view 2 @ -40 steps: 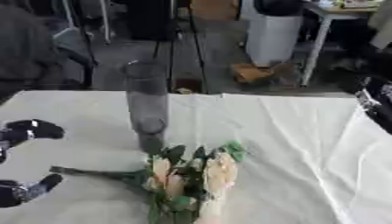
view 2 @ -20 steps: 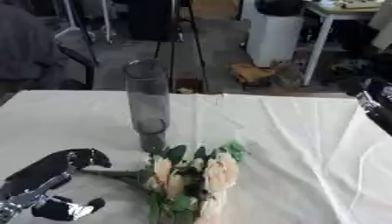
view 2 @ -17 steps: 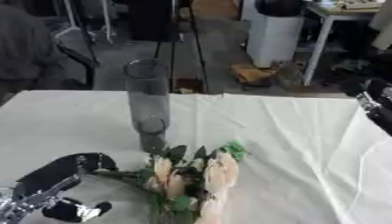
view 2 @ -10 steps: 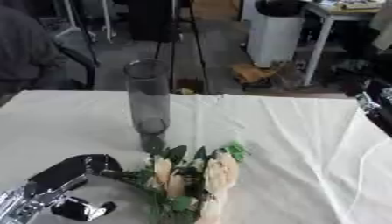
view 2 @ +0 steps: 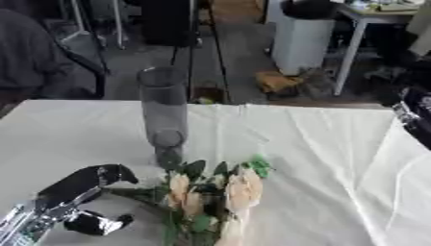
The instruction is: Arrange flowers into the vase.
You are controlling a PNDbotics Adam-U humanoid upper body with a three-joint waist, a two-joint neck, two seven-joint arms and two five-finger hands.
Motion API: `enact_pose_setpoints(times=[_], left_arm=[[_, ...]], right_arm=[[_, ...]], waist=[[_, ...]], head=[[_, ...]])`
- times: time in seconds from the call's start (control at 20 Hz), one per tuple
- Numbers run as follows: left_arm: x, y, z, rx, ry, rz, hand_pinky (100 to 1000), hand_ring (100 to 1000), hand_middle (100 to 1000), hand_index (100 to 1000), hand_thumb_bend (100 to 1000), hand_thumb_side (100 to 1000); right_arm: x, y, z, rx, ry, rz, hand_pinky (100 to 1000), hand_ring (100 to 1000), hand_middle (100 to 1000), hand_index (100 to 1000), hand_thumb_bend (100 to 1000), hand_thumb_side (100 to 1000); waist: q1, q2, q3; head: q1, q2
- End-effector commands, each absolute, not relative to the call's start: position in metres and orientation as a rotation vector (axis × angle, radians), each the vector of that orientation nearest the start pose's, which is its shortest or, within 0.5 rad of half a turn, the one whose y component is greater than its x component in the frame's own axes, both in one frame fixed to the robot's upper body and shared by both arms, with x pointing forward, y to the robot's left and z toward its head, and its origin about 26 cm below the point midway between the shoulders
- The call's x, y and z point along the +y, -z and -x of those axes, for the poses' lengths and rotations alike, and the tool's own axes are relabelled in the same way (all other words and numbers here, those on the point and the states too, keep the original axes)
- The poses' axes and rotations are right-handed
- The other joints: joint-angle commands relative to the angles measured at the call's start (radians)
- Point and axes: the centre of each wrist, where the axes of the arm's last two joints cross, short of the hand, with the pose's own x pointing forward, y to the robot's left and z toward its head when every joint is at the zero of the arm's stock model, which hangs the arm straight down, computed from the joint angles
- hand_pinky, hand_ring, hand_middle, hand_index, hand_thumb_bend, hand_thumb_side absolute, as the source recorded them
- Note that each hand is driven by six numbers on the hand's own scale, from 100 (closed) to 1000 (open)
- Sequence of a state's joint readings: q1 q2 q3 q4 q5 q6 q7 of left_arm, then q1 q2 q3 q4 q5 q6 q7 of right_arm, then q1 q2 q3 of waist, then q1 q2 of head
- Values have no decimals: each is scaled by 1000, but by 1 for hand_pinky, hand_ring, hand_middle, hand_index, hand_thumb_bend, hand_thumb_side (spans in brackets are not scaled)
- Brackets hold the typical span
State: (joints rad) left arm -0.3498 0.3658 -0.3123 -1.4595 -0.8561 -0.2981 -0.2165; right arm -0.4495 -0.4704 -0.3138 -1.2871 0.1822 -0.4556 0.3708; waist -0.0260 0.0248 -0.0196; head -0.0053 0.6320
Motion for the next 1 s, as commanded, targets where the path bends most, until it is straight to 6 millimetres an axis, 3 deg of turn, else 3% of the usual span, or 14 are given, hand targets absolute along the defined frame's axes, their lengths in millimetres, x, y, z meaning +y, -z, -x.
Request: enact_pose_setpoints(times=[0.05, 0.6, 1.0], left_arm=[[234, -67, -356, -1702, 1581, -608, 807, 774, 739, 814, 472, 256], [226, -55, -365, -1665, 1622, -620, 784, 745, 701, 799, 500, 271], [218, -47, -373, -1660, 1605, -641, 711, 684, 645, 778, 498, 266]], right_arm=[[-422, -146, -372, -2050, -730, 487, 792, 798, 659, 760, 100, 836], [-420, -145, -373, -2052, -731, 480, 792, 798, 658, 760, 100, 839], [-420, -144, -373, -2053, -729, 476, 792, 798, 658, 761, 100, 839]], waist=[[-1, -10, -1], [-4, -7, -7], [-8, -5, -11]], head=[[4, 4], [10, 5], [12, 4]])
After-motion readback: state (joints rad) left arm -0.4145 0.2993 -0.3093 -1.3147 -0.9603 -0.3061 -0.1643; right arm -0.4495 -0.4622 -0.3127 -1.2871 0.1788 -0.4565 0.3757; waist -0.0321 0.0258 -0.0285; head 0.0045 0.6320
